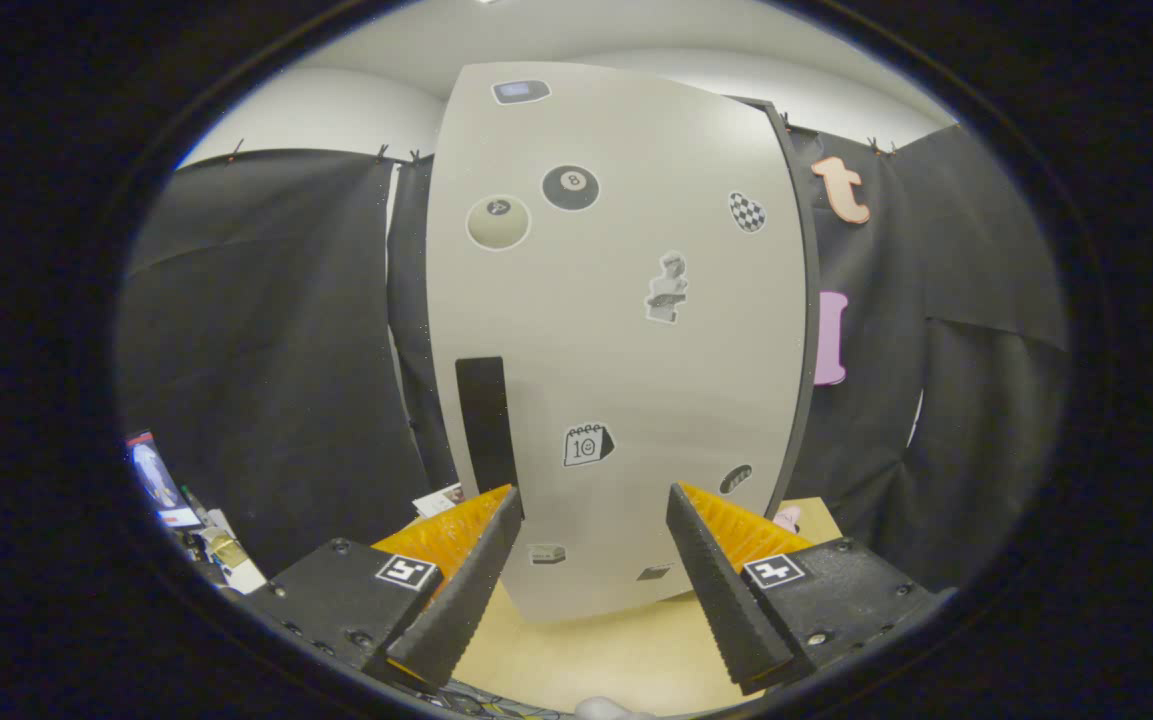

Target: Open the shoe cabinet door, grab the shoes and put them into the shoe cabinet, then close the shoe cabinet door.

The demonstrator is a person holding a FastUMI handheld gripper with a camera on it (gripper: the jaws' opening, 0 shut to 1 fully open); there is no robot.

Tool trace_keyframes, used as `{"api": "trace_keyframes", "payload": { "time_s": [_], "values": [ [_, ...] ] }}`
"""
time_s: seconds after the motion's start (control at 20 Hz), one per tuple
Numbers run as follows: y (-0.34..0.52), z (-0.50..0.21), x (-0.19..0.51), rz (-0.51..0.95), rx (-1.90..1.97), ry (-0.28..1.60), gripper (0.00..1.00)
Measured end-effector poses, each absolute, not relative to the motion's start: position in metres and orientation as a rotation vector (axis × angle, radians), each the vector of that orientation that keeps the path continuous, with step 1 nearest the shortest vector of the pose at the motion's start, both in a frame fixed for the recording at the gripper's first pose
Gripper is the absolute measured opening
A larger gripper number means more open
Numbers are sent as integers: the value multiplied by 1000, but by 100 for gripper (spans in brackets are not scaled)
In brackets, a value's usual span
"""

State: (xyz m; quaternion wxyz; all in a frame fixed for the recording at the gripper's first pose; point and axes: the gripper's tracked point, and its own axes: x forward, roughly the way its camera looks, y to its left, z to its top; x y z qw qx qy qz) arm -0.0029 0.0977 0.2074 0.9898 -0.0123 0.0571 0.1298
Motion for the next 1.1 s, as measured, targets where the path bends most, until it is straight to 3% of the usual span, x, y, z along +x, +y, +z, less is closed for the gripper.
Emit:
{"api": "trace_keyframes", "payload": {
  "time_s": [0.75,1.1],
  "values": [
    [-15,275,-35,-26,12,13,97],
    [-40,286,-57,-87,12,-9,97]
  ]
}}
